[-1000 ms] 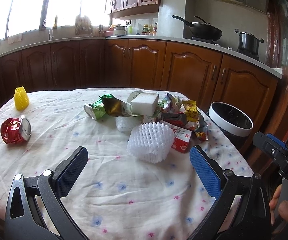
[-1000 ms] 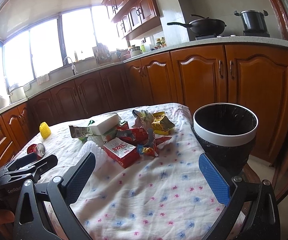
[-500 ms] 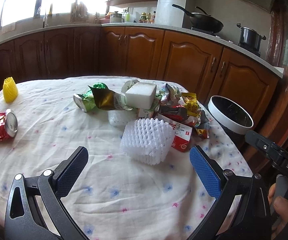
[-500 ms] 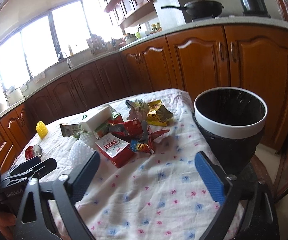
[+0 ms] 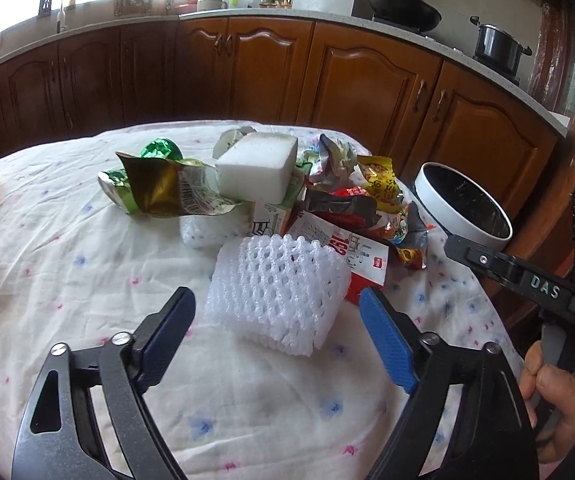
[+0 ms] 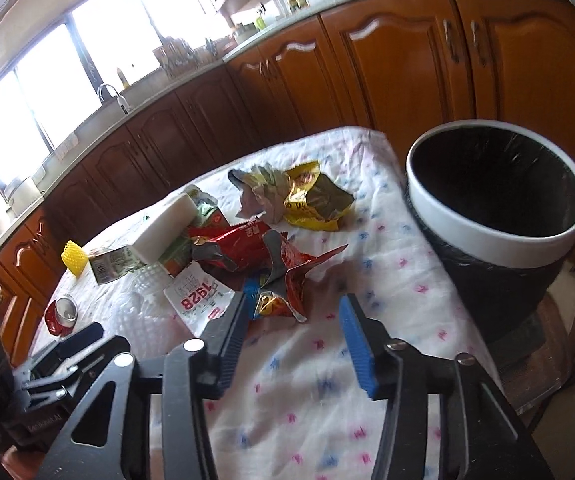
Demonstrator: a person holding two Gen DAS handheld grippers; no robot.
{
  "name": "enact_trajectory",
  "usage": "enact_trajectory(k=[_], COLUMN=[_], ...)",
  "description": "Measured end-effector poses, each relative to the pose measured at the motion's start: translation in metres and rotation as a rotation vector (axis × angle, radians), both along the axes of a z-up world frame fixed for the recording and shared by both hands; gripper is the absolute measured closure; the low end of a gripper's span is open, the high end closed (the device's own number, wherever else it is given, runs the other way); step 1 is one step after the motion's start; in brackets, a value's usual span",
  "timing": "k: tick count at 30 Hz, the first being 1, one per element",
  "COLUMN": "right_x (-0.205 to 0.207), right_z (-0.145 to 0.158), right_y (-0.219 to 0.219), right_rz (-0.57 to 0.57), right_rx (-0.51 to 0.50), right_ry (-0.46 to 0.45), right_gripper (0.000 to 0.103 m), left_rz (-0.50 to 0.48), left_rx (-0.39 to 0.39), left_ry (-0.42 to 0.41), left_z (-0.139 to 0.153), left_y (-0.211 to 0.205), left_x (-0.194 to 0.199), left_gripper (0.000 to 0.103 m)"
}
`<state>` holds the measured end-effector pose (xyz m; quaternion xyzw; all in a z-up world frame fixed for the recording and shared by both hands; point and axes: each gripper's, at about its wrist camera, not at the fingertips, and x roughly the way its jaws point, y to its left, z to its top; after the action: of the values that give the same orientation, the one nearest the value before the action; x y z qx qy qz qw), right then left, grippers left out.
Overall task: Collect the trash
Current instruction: 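Grasp the white foam mesh sleeve with the left tool while the right tool grasps a snack wrapper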
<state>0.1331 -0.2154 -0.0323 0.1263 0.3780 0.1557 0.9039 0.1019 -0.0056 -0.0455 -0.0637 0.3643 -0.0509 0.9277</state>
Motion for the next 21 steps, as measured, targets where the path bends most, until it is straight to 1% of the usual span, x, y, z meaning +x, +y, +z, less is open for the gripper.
enact_trajectory(k=[1, 2, 3, 4, 5, 6, 7, 9, 10, 12, 17, 21], right_x=[0.006, 0.009, 0.013, 0.017, 0.020, 0.023, 0.024, 0.022, 0.020, 0.015, 0.001, -0.009], right_z=[-0.003, -0.005, -0.007, -0.009, -0.011, -0.013, -0.015, -0.014, -0.012, -0.007, 0.007, 0.016], right_y=[0.001, 0.003, 0.005, 0.007, 0.009, 0.010, 0.010, 0.008, 0.007, 0.001, -0.018, -0.040], right_rz=[0.004, 0.006, 0.009, 0.013, 0.018, 0.022, 0.030, 0.031, 0.031, 0.030, 0.003, -0.029], right_rx=[0.001, -0.001, -0.008, -0.013, -0.018, -0.020, -0.013, -0.012, -0.012, 0.000, 0.013, 0.018], right_ry=[0.014, 0.020, 0.027, 0.032, 0.041, 0.048, 0.054, 0.043, 0.036, 0.018, -0.021, -0.043], right_gripper=[0.062, 0.063, 0.066, 0.072, 0.076, 0.090, 0.097, 0.099, 0.100, 0.101, 0.101, 0.101], left_rz=[-0.005, -0.008, -0.014, -0.019, -0.021, -0.024, -0.028, -0.035, -0.036, -0.041, -0.062, -0.112], left_rx=[-0.001, -0.004, -0.008, -0.013, -0.014, -0.015, -0.018, -0.017, -0.015, -0.008, -0.013, -0.025], left_ry=[0.013, 0.021, 0.030, 0.032, 0.033, 0.033, 0.033, 0.027, 0.022, 0.006, -0.055, -0.092], left_z=[-0.003, -0.005, -0.007, -0.008, -0.008, -0.009, -0.008, -0.007, -0.006, -0.001, 0.022, 0.040], left_y=[0.000, -0.001, -0.001, -0.001, -0.001, -0.001, -0.001, -0.001, -0.002, -0.004, -0.009, -0.026], left_x=[0.004, 0.006, 0.008, 0.010, 0.011, 0.011, 0.011, 0.009, 0.008, 0.004, -0.008, -0.011], left_gripper=[0.035, 0.040, 0.047, 0.054, 0.058, 0.065, 0.074, 0.082, 0.084, 0.086, 0.087, 0.087])
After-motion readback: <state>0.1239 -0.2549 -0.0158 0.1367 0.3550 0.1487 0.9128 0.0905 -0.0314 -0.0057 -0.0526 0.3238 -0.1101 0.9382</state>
